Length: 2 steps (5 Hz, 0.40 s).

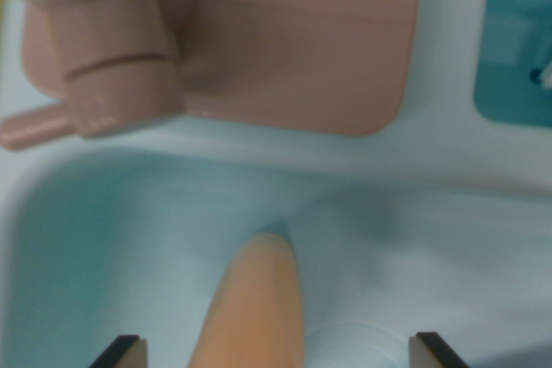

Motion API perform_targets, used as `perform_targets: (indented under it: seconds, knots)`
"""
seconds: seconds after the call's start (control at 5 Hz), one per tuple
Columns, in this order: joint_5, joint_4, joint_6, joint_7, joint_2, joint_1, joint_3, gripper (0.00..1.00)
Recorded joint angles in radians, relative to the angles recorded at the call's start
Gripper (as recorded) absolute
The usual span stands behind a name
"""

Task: Pick detergent from the sink

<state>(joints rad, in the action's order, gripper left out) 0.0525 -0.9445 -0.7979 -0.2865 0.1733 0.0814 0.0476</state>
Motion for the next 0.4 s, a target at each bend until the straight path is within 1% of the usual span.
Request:
perform_targets:
  seconds: [0.2,0.4]
  knots:
    - [0.0003,0.008,0.009,-0.004,0.003,0.0008,0.001,0.00]
    - [0.0003,0.008,0.009,-0.004,0.003,0.0008,0.001,0.00]
